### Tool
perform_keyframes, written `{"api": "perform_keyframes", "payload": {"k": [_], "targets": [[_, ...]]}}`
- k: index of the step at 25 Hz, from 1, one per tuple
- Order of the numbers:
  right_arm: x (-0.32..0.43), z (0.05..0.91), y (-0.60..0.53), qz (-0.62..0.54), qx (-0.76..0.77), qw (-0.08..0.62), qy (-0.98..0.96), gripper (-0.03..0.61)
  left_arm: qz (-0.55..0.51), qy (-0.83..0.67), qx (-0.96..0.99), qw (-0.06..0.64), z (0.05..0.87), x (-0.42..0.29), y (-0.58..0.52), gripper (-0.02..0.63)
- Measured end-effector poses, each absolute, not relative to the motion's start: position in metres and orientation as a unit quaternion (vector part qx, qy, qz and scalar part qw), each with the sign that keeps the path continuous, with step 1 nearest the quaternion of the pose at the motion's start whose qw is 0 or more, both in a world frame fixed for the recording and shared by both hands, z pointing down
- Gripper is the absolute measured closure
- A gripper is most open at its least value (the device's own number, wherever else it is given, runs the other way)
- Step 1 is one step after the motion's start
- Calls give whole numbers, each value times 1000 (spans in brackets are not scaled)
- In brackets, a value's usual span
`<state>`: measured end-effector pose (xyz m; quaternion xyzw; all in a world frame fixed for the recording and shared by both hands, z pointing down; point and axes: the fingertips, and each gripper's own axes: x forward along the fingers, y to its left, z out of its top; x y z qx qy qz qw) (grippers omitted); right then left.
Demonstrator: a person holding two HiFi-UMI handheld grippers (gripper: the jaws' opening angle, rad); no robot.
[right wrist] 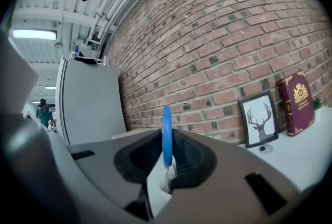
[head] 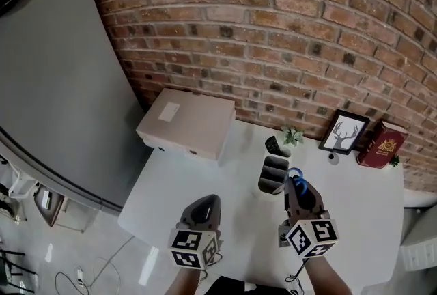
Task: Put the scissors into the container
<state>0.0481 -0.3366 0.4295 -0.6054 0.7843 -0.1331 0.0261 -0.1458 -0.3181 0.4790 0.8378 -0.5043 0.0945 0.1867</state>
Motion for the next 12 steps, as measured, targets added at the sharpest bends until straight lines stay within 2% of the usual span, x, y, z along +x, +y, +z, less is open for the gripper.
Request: {"api": "perform_keyframes", "payload": {"k": [12], "targets": [[46,464,-367,-145,-625,5,767,528,100,-493,839,207,492,-155,-331,589]]}}
